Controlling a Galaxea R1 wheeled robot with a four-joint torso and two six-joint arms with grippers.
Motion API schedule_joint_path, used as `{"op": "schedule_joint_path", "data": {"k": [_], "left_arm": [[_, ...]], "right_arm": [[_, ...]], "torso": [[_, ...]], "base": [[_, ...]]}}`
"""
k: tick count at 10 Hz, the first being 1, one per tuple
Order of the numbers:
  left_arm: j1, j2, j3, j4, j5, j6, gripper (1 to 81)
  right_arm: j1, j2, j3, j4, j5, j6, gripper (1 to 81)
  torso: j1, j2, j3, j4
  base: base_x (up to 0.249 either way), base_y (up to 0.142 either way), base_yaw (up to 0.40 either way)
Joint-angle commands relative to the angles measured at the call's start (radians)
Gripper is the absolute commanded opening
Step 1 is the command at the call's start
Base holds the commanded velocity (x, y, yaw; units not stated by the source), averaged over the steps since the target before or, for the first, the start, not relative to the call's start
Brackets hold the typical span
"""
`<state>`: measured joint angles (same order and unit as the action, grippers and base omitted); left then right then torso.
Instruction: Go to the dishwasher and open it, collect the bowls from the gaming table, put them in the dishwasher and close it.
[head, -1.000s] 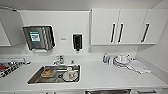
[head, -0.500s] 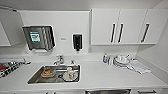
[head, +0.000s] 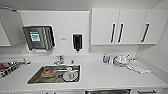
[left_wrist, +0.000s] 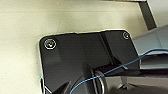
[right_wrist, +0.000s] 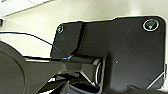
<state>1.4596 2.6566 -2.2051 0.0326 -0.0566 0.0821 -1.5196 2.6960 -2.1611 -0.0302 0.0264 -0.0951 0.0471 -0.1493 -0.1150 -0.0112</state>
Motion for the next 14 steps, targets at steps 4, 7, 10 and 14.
{"op": "schedule_joint_path", "data": {"k": [4, 7, 10, 14], "left_arm": [[-0.054, -0.432, 0.473, 0.001, -0.104, -0.004, 81.1], [-0.081, -0.636, 0.691, 0.007, -0.163, -0.004, 81.1], [-0.158, -0.842, 0.904, 0.009, -0.172, -0.002, 81.1], [-0.308, -0.986, 1.083, 0.009, -0.146, -0.005, 81.1]], "right_arm": [[0.087, -0.339, 0.335, 0.053, -0.052, 0.044, 81.1], [0.129, -0.440, 0.445, 0.059, -0.049, 0.046, 81.1], [0.178, -0.534, 0.517, 0.087, -0.046, 0.046, 81.1], [0.250, -0.627, 0.630, 0.101, -0.046, 0.046, 81.1]], "torso": [[0.082, -0.129, 0.000, 0.000], [0.149, -0.237, -0.043, 0.000], [0.203, -0.322, -0.120, 0.000], [0.289, -0.457, -0.247, 0.000]], "base": [[0.000, 0.000, 0.000], [0.000, 0.000, 0.000], [0.000, 0.000, 0.000], [0.000, 0.000, 0.000]]}}
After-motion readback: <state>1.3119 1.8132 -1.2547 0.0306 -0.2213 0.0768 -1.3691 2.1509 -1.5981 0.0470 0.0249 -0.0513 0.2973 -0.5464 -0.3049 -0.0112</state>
